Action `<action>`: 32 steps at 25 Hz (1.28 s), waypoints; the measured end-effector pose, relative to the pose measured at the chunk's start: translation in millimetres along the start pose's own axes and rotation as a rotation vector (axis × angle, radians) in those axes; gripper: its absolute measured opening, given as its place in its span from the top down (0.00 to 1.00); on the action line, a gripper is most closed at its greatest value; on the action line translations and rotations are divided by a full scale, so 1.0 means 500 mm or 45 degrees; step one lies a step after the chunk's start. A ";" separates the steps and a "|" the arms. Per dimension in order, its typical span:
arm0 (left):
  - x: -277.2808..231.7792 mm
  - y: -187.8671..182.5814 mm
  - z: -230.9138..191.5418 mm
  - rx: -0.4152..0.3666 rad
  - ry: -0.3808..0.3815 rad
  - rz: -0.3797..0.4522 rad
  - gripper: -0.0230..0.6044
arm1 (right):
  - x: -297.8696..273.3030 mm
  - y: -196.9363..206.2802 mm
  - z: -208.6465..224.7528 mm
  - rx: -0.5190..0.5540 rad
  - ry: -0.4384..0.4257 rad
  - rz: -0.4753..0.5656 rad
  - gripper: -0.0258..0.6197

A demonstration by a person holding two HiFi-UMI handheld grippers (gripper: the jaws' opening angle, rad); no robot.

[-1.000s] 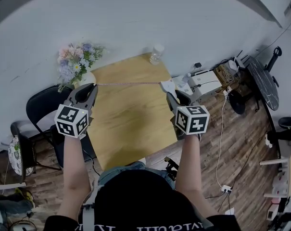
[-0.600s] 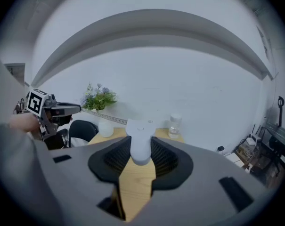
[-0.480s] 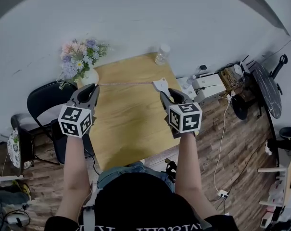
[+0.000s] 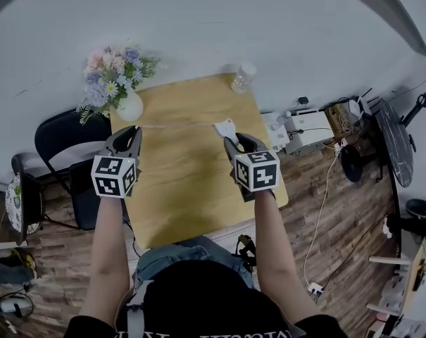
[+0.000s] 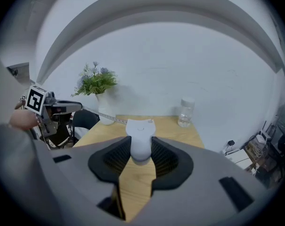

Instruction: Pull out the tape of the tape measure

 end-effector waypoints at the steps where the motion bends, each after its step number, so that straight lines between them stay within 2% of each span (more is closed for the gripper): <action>1: -0.004 0.010 -0.002 0.031 -0.013 -0.010 0.90 | -0.011 0.007 0.001 -0.001 -0.009 -0.015 0.74; 5: -0.018 0.053 -0.014 0.156 -0.052 -0.054 0.90 | -0.054 0.043 0.000 -0.002 -0.041 -0.083 0.74; 9: -0.034 0.096 -0.028 0.215 -0.105 -0.128 0.90 | -0.104 0.069 -0.002 -0.010 -0.067 -0.143 0.74; 16: -0.064 0.139 -0.047 0.228 -0.158 -0.244 0.90 | -0.194 0.095 -0.001 0.056 -0.108 -0.283 0.74; 26: -0.065 0.183 -0.057 0.277 -0.201 -0.339 0.89 | -0.265 0.117 -0.022 0.065 -0.120 -0.414 0.74; 32: -0.052 0.201 -0.064 0.354 -0.177 -0.334 0.89 | -0.289 0.143 -0.037 0.075 -0.083 -0.486 0.74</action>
Point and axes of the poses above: the fingertips, and each gripper's own axes: x backward along the fingers, z to its right, y out of its underside, the point moved 9 cm from there along x, backward along the fingers
